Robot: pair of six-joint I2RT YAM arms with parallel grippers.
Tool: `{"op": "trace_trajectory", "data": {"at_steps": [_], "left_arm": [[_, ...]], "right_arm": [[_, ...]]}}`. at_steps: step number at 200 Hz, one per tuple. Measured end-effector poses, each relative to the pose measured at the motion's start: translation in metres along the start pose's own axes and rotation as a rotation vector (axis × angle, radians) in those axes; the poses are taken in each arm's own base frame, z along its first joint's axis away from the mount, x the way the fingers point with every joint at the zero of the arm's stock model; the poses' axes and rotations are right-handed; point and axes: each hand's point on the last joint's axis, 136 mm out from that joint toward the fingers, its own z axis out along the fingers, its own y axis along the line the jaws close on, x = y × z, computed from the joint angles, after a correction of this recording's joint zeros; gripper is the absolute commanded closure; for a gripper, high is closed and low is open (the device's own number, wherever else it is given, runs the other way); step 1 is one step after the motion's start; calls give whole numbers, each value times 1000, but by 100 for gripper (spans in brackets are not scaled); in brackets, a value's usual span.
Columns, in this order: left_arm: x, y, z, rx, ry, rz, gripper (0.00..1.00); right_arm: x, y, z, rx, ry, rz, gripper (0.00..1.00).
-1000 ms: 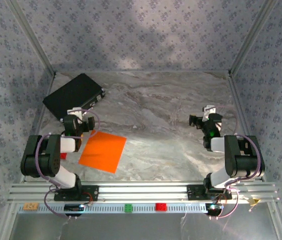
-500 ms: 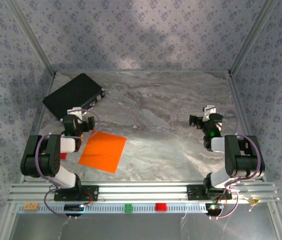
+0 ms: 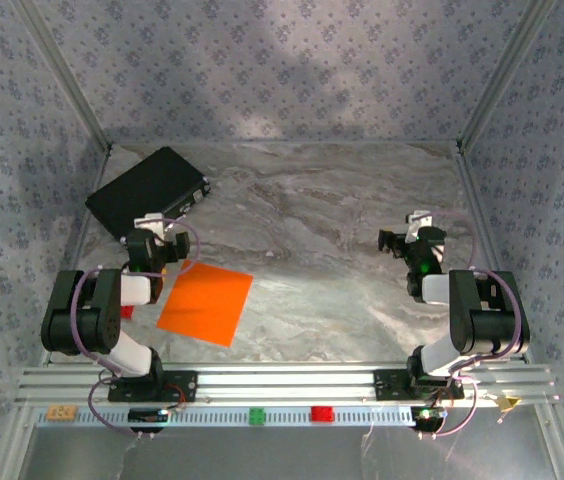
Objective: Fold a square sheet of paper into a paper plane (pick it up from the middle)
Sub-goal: Move the square sheet of paper to the center of the table.
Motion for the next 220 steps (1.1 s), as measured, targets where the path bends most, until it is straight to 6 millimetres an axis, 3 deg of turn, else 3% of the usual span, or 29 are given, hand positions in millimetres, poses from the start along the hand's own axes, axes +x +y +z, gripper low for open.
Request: {"op": "trace_trajectory", "data": {"at_steps": [36, 66, 108, 136, 152, 172, 198, 220], "left_arm": [[-13, 0, -6, 1, -46, 3, 0], [-43, 4, -27, -18, -106, -17, 0], [-93, 18, -54, -92, -119, -200, 0], [-110, 17, -75, -78, -80, -382, 0], [-104, 2, -85, 14, -33, -462, 0], [-88, -30, -94, 159, 52, -521, 0], [-46, -82, -115, 312, 232, -500, 0], [-9, -109, -135, 376, 346, -472, 0]], "right_arm": [[-1, 6, 0, -14, -3, -24, 1], [-10, 6, -5, -10, 25, -25, 1], [-82, 4, -33, 2, -59, 89, 1], [-119, 12, -55, -55, -47, 295, 1], [-125, 29, -64, -164, -21, 392, 1], [-112, 59, -71, -304, 76, 498, 1], [-81, 106, -83, -433, 237, 536, 1], [-58, 133, -96, -482, 321, 537, 1]]}}
